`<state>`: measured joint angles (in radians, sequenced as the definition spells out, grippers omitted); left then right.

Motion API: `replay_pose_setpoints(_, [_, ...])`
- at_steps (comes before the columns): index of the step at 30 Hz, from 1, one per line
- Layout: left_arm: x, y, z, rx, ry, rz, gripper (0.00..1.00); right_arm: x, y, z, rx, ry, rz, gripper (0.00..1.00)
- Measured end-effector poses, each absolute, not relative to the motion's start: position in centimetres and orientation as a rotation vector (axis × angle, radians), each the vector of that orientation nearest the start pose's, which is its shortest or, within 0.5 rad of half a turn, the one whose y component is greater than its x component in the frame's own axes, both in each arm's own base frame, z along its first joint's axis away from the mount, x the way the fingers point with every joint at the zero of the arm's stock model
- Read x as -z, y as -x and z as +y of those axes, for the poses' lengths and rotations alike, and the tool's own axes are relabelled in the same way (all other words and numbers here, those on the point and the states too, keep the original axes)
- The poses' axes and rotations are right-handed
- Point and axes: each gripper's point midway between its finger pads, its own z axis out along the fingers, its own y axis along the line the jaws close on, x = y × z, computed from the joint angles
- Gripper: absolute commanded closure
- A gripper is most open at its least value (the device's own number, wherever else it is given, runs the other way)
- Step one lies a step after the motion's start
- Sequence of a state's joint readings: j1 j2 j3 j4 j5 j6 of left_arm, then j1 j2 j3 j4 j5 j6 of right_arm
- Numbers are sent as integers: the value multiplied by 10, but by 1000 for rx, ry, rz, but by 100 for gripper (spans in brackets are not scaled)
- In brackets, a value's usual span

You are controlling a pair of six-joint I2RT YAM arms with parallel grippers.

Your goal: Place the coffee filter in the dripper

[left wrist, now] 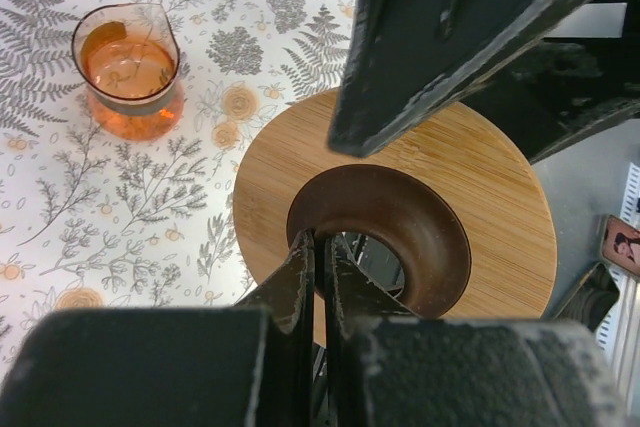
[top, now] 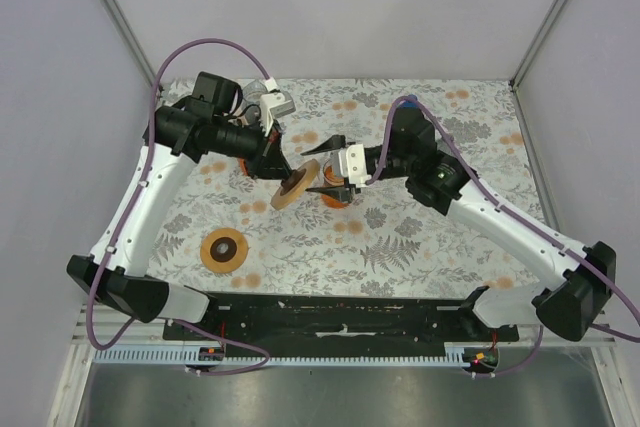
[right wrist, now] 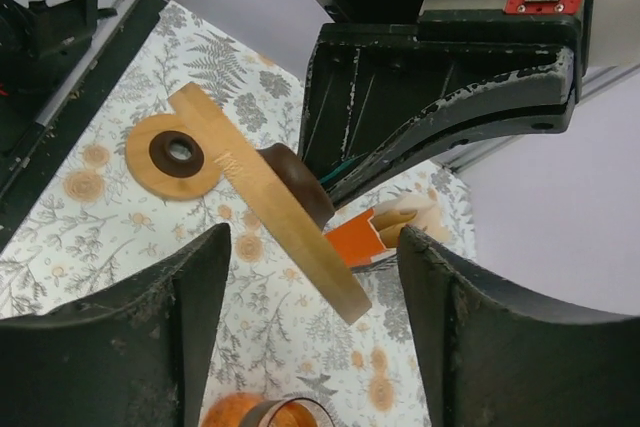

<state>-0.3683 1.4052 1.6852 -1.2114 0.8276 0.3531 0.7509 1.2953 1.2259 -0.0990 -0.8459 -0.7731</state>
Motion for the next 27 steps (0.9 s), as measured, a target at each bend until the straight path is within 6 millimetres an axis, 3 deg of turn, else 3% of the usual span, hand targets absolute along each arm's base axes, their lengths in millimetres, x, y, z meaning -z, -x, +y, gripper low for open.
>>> replay_pose_setpoints(1, [-313, -222, -215, 1037, -1142, 2053, 98, -345, -218, 358, -722, 1568, 747, 50])
replay_pose_setpoints(7, [-312, -219, -215, 1054, -1155, 2061, 98, -340, -211, 363, -806, 1596, 755, 98])
replay_pose_setpoints(10, [-312, -215, -214, 1060, -1152, 2076, 96, -337, -207, 363, -831, 1609, 757, 100])
replay_pose_setpoints(13, [-312, -219, -213, 1036, -1131, 2098, 63, -338, -207, 361, -849, 1597, 783, 100])
replay_pose_setpoints(15, [-310, -228, -211, 991, -1105, 2115, 47, -336, -211, 358, -874, 1573, 848, 100])
replay_pose_setpoints(18, [-310, -259, -204, 859, -993, 2137, 41, -330, -223, 346, -949, 1488, 1041, 100])
replay_pose_setpoints(22, [-309, -303, -180, 684, -814, 2163, 39, -317, -257, 318, -1038, 1306, 1328, 100])
replay_pose_setpoints(27, [-310, -336, -156, 540, -678, 2157, 35, -295, -296, 285, -1139, 1020, 1651, 100])
